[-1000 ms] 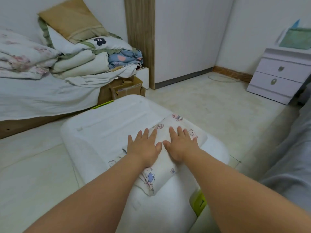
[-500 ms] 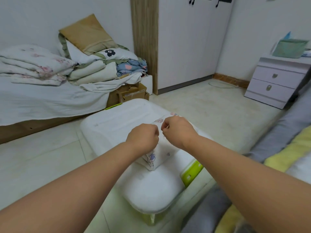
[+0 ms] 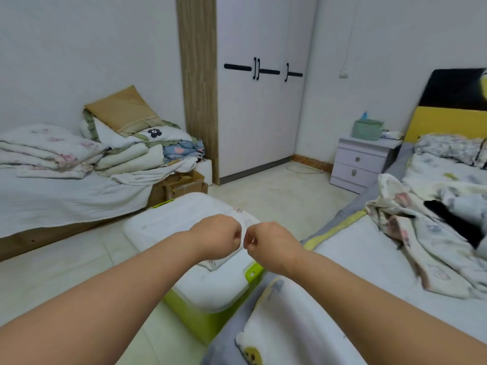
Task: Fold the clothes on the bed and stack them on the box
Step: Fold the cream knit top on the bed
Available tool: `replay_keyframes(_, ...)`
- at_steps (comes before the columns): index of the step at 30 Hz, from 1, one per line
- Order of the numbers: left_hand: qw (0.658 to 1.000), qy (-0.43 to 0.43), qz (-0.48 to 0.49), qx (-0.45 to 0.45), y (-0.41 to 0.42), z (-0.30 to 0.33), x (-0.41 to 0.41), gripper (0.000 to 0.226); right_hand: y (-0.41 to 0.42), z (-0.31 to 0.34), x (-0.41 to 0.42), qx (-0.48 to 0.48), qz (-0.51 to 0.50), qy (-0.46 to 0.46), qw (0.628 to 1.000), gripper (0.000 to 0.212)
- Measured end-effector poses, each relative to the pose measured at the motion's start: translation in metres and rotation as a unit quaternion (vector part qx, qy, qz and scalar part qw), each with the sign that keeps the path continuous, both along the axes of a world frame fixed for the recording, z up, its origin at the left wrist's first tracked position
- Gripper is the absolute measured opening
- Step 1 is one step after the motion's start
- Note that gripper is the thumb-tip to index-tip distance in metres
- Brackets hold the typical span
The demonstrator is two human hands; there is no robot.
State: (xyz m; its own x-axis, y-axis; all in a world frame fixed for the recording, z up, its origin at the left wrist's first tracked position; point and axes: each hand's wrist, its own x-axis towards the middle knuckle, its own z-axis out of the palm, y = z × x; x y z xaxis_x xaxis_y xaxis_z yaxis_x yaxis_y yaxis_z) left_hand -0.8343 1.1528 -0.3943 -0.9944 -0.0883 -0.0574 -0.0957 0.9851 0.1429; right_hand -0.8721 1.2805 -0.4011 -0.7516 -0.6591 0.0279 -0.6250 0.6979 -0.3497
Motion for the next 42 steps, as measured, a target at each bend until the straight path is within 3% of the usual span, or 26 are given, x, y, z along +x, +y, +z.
replay_keyframes(9,0.996,-0.028,-0.067,0.058,0.083,0.071,0.094,0.019,0.106,0.049,0.102,0.04,-0.06,0.032,0.997,0.025)
replay_keyframes(23,0.979,-0.054,-0.196,0.021,0.214,0.085,0.165,0.016,0.277,0.073,0.22,0.069,-0.189,-0.013,0.979,0.025)
replay_keyframes(37,0.968,-0.045,-0.245,0.032,0.339,0.07,0.149,0.013,0.415,0.057,0.219,0.046,-0.266,-0.047,0.962,0.024)
replay_keyframes(42,0.968,-0.023,-0.249,0.02,0.38,0.062,0.123,0.024,0.452,0.05,0.189,0.027,-0.279,-0.046,0.959,0.019)
